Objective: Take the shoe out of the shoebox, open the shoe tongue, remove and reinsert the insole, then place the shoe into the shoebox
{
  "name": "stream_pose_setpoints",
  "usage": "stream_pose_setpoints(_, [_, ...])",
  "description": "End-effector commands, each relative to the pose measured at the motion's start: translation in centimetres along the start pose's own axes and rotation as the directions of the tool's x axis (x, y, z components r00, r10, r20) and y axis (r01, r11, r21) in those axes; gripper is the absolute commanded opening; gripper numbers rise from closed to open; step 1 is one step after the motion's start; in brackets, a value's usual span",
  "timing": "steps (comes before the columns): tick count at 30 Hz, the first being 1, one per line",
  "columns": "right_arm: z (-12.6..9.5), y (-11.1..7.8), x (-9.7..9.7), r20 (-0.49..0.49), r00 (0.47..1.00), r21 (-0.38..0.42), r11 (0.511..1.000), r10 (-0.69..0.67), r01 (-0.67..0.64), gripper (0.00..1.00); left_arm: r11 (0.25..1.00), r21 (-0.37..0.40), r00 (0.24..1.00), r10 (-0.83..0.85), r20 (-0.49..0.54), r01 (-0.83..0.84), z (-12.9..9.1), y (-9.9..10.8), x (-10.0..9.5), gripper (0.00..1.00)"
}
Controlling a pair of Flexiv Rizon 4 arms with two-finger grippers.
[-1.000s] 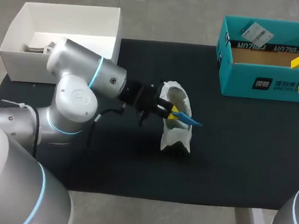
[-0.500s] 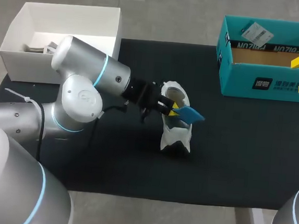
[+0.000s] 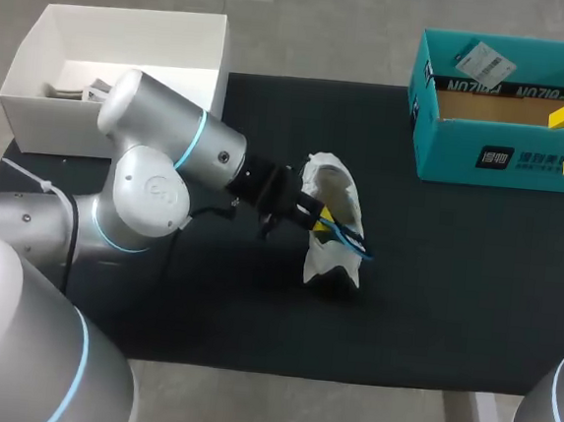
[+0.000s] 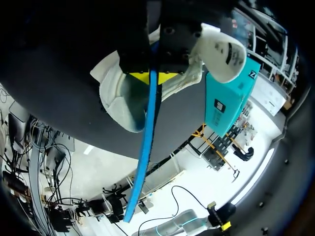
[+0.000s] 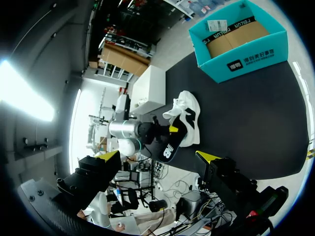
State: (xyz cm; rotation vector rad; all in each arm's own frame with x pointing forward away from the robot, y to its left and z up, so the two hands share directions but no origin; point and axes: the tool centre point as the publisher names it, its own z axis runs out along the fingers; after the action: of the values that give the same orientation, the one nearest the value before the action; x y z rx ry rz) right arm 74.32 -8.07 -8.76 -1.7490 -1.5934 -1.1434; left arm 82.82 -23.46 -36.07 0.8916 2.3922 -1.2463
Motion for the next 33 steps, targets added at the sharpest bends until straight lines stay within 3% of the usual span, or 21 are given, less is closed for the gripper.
stream_pose_setpoints(1, [0.0, 0.0, 0.0, 0.003, 1.000, 0.001, 1.000, 0.001, -0.001, 1.00, 1.000, -0.006, 1.000, -0.006, -0.003, 0.006, 0.7, 0.6, -0.8, 0.00])
stream_pose_setpoints(18, [0.0, 0.0, 0.0, 0.003, 1.000, 0.001, 1.000, 0.001, -0.001, 1.00, 0.996, -0.079, 0.999, -0.046, -0.003, 0.046, 1.6, 3.6, -3.1, 0.00])
stream_pose_setpoints(23, [0.0, 0.0, 0.0, 0.003, 1.000, 0.001, 1.000, 0.001, -0.001, 1.00, 0.997, -0.052, 0.999, -0.050, 0.010, 0.050, 1.1, 2.4, -3.1, 0.00])
stream_pose_setpoints(24, [0.0, 0.0, 0.0, 0.003, 1.000, 0.001, 1.000, 0.001, -0.001, 1.00, 0.998, -0.046, 0.999, -0.045, 0.009, 0.046, 0.9, 2.0, -3.0, 0.04])
stream_pose_setpoints(25, [0.0, 0.0, 0.0, 0.003, 1.000, 0.001, 1.000, 0.001, -0.001, 1.00, 0.999, -0.040, 0.999, -0.037, 0.011, 0.037, 0.7, 1.7, -2.9, 0.21])
stream_pose_setpoints(29, [0.0, 0.0, 0.0, 0.003, 1.000, 0.001, 1.000, 0.001, -0.001, 1.00, 0.999, -0.028, 1.000, -0.024, 0.018, 0.024, 0.1, 0.5, -2.5, 0.21])
stream_pose_setpoints(33, [0.0, 0.0, 0.0, 0.003, 1.000, 0.001, 1.000, 0.001, -0.001, 1.00, 1.000, -0.024, 1.000, -0.007, 0.019, 0.008, -0.1, -0.4, -2.2, 0.44])
